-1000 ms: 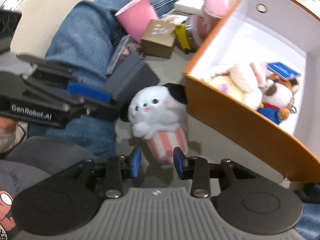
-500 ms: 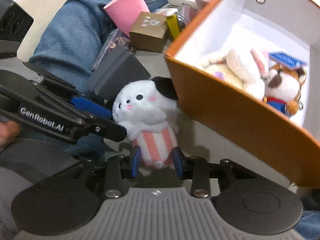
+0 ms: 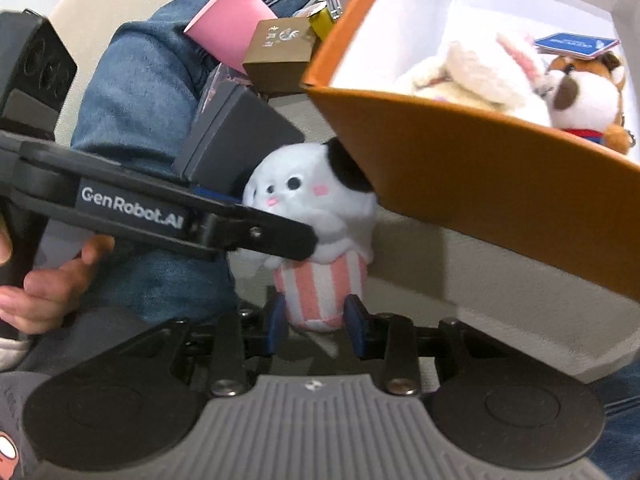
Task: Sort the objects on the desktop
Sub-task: 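Grasp the puppy plush with the left gripper and lift it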
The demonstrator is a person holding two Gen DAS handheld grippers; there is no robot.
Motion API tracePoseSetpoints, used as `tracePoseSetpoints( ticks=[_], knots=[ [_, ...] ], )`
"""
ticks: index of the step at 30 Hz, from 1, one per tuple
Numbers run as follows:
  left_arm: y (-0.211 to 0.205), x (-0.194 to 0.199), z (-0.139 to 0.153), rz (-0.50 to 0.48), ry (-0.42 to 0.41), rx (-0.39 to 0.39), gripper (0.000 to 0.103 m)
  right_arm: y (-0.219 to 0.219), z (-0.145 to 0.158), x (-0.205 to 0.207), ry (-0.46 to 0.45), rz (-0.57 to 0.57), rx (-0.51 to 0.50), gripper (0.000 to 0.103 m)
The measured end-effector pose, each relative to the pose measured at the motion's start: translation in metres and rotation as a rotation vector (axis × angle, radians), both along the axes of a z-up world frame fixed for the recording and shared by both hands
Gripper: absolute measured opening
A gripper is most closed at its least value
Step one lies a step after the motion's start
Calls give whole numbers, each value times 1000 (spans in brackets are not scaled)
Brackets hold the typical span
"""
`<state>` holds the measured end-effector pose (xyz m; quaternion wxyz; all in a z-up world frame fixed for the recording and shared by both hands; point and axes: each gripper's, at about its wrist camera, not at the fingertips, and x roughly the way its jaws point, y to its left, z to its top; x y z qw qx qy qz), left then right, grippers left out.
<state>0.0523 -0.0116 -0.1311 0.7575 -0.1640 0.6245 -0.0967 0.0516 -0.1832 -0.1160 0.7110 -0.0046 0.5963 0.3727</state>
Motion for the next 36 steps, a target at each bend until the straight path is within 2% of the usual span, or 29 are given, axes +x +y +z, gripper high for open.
tracePoseSetpoints(
  ticks=[5, 13, 17, 20, 23, 30, 36],
  knots=[
    [7, 6, -19, 22, 46, -80, 82, 2, 0, -3, -5, -3, -17, 37],
    [11, 12, -34, 63, 84, -190, 81, 2, 6, -5, -71, 42, -74, 44],
    [7, 10, -27, 51, 54, -164, 73, 8, 4, -7, -78, 55, -72, 46],
    [4, 5, -11, 30, -3, -91, 71, 9, 5, -8, -80, 60, -66, 46],
    [7, -2, 6, 34, -56, -67, 70, 11, 12, -12, -93, 75, -55, 47],
    [17, -10, 49, 46, -193, -27, 70, 21, 39, -20, -168, 134, -38, 47],
    [23, -7, 75, 50, -255, -26, 70, 30, 67, -24, -278, 197, -80, 47]
  ],
)
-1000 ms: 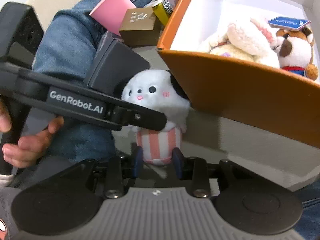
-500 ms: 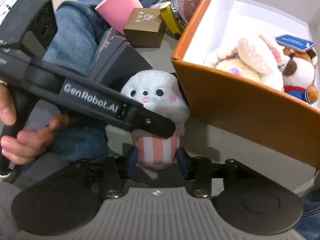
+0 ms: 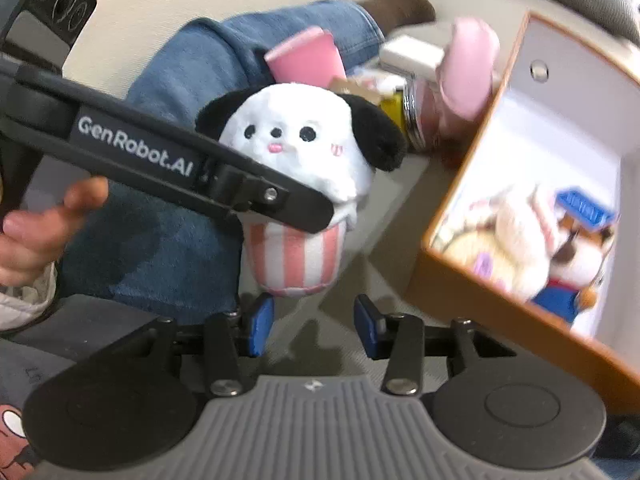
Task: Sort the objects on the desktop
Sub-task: 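Grasp the puppy plush with the left gripper and lift it, then hold the puppy plush with the left gripper while the right gripper grasps the pink pouch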
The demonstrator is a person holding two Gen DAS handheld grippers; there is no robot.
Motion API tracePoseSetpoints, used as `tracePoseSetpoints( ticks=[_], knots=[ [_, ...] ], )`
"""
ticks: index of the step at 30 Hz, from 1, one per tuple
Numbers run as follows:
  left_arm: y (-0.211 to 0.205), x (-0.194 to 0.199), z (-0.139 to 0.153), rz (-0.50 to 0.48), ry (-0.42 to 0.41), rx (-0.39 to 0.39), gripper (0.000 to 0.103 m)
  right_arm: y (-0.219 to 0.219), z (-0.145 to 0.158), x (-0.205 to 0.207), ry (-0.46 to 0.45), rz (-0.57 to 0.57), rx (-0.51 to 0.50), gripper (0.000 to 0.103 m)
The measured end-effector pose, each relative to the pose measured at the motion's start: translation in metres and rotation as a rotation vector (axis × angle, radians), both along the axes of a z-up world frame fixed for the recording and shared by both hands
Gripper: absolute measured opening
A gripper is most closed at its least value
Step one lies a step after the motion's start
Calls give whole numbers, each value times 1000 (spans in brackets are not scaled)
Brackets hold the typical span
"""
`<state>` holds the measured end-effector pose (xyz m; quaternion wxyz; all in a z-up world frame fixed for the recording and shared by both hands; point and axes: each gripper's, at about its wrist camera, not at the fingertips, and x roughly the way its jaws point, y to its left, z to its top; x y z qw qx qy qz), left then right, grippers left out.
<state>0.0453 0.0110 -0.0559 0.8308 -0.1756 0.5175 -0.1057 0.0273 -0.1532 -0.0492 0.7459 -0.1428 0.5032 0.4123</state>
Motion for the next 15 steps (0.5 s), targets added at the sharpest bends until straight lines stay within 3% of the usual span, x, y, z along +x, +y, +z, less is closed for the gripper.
tracePoseSetpoints(
  ticks=[15],
  knots=[
    [49, 21, 37, 42, -59, 35, 70, 37, 40, 38, -185, 114, -100, 44]
  ],
)
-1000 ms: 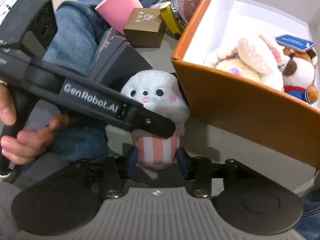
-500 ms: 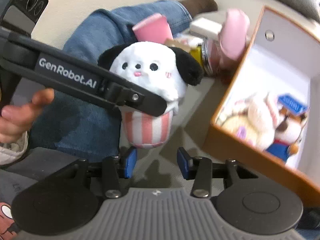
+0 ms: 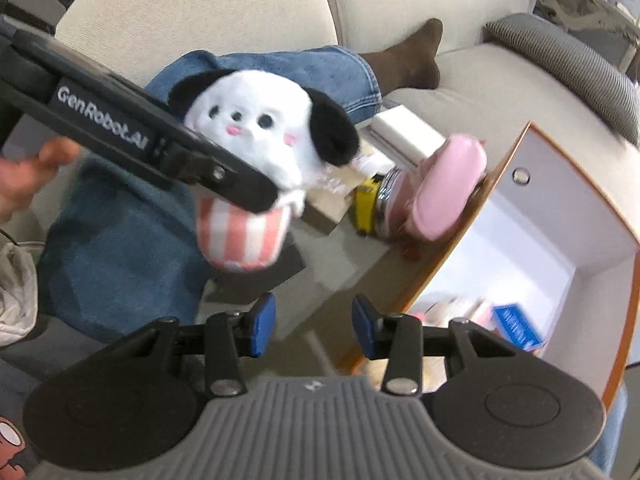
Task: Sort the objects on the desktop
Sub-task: 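Hold the puppy plush with the left gripper while the right gripper grasps the pink pouch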
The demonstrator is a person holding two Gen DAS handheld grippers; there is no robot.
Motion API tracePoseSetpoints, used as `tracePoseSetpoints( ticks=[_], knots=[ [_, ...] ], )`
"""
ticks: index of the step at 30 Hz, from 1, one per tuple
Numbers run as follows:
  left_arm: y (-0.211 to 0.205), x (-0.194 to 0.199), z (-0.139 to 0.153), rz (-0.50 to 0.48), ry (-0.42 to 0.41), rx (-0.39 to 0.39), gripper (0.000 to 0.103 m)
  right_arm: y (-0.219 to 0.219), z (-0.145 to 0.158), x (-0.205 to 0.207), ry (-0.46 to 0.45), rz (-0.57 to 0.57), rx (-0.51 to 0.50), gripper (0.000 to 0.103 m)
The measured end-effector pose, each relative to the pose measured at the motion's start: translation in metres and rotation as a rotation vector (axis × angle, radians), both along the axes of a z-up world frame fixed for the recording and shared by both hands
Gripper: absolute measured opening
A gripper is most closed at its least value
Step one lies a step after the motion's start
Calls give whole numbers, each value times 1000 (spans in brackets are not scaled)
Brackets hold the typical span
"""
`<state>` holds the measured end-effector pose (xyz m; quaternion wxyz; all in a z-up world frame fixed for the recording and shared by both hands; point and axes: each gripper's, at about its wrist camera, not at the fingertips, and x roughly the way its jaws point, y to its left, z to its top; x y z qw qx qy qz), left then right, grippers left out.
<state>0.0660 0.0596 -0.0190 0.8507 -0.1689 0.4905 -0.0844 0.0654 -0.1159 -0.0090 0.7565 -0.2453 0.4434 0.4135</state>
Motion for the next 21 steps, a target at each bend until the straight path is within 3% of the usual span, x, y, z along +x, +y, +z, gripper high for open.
tracePoseSetpoints(
  ticks=[13, 16, 21],
  knots=[
    [33, 43, -11, 38, 12, -19, 70, 34, 31, 80, -146, 48, -97, 43],
    [34, 54, -16, 19, 24, -13, 70, 51, 35, 104, -144, 58, -126, 43],
    [32, 72, -30, -21, 53, 28, 71, 87, 17, 141, -101, 133, -263, 43]
  ],
)
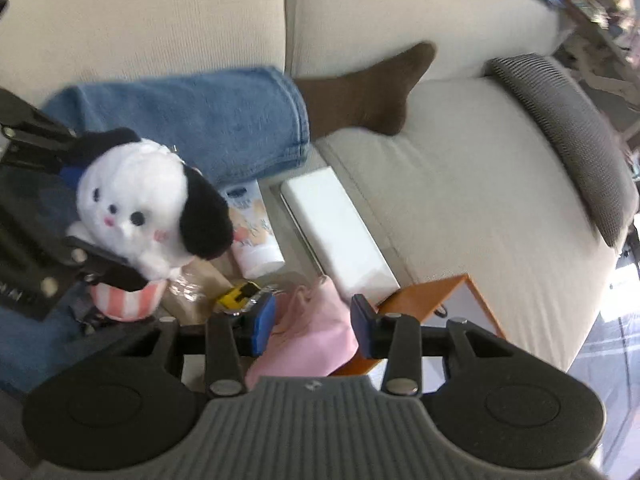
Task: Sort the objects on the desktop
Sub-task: 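Hold the puppy plush with the left gripper while the right gripper grasps the pink pouch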
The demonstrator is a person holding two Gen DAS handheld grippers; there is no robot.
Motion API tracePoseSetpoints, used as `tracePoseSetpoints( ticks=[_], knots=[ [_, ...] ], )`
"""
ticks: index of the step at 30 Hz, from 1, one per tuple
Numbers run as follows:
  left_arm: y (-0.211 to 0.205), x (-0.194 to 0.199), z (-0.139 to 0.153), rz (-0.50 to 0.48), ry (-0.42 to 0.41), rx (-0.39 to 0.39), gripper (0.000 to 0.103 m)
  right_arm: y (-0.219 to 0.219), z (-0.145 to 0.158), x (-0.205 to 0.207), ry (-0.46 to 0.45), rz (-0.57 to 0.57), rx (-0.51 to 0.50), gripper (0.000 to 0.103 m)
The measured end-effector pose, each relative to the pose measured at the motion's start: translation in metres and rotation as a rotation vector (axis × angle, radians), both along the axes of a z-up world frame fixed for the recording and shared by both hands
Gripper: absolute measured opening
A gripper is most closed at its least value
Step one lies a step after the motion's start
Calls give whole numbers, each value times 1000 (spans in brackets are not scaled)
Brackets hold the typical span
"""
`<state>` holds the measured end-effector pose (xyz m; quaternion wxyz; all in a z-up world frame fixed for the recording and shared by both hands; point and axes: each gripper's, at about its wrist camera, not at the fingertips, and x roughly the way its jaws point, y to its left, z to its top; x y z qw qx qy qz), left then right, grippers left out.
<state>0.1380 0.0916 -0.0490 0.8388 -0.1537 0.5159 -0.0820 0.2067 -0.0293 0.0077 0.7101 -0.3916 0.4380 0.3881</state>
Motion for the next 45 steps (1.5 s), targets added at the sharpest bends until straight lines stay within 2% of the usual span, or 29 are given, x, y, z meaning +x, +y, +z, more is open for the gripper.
tracePoseSetpoints(
  ticks=[5, 9, 13, 18, 22, 27, 31, 35, 41, 45],
  knots=[
    [-3, 7, -4, -23, -42, 11, 73, 22, -22, 21, 95, 52, -157, 43],
    [-12, 6, -7, -44, -88, 56, 74, 22, -39, 25, 157, 52, -240, 43],
    [-15, 4, -9, -48, -134, 72, 74, 21, -52, 25, 199, 42, -271, 41],
    [-13, -1, -3, -27, -152, 67, 71, 22, -50, 13, 161, 62, -280, 28],
    [-12, -9, 6, -14, -150, 58, 69, 17, -33, 2, 120, 80, -242, 26],
    [-14, -31, 38, -20, -215, 28, 69, -1, 5, -18, 38, 48, -143, 26],
    [-27, -37, 64, -76, -239, -41, 69, -33, 45, -39, -42, -10, -35, 26],
    [-56, -36, 79, -161, -240, -96, 69, -80, 74, -63, -132, -100, 51, 26],
    [-115, -17, 76, -286, -183, -209, 69, -164, 88, -86, -227, -278, 98, 26],
    [-160, 11, 51, -360, -101, -280, 69, -216, 77, -95, -240, -392, 119, 26]
  ],
)
